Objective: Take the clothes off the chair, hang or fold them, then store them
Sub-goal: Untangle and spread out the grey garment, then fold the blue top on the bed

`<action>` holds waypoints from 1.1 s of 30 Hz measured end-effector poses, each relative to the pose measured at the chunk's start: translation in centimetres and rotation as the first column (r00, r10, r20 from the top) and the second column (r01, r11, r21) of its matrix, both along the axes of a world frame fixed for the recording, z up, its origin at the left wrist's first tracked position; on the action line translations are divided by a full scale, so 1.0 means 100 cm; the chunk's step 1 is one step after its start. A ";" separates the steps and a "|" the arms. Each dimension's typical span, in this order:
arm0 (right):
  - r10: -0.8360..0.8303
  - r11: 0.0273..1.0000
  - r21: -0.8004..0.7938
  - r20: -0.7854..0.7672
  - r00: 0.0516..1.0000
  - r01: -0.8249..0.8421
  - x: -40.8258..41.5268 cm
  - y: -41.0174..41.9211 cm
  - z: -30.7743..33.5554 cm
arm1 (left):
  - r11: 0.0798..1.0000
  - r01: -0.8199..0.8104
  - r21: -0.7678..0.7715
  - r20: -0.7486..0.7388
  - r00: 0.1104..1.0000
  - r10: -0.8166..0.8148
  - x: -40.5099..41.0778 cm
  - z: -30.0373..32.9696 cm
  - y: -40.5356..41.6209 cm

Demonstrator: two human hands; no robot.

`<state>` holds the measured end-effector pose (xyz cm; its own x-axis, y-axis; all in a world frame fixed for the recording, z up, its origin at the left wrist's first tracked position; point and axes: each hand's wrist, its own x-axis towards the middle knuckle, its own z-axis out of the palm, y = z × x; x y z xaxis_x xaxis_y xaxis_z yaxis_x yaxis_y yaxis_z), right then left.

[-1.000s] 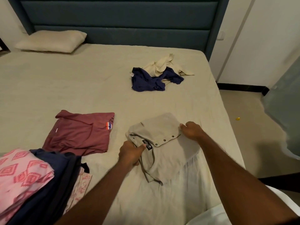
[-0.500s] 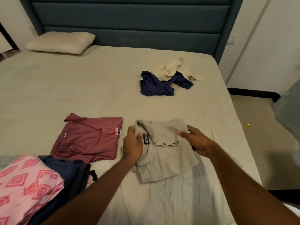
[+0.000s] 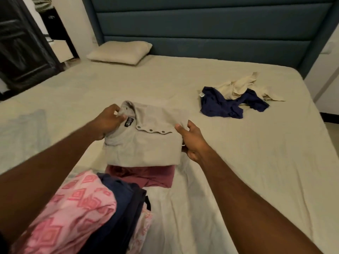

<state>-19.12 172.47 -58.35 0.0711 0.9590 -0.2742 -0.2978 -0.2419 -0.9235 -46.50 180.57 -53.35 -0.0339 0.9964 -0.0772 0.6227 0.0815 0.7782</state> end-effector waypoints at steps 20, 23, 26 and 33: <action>-0.133 0.977 -0.087 0.473 0.871 0.196 0.078 0.017 -0.026 | 0.975 0.187 0.119 -0.223 0.962 -0.157 0.153 -0.041 0.027; -0.216 0.956 -0.058 0.516 0.829 0.286 0.122 0.023 -0.024 | 0.967 0.220 0.125 -0.105 0.973 -0.208 0.210 -0.051 0.032; -0.271 0.931 -0.043 0.586 0.764 0.363 0.164 0.033 -0.029 | 0.964 0.234 0.126 -0.024 0.972 -0.233 0.252 -0.063 0.038; -0.207 0.938 0.007 0.815 0.542 0.348 0.235 0.076 -0.049 | 0.988 0.144 0.058 0.100 0.984 -0.149 0.302 -0.092 0.068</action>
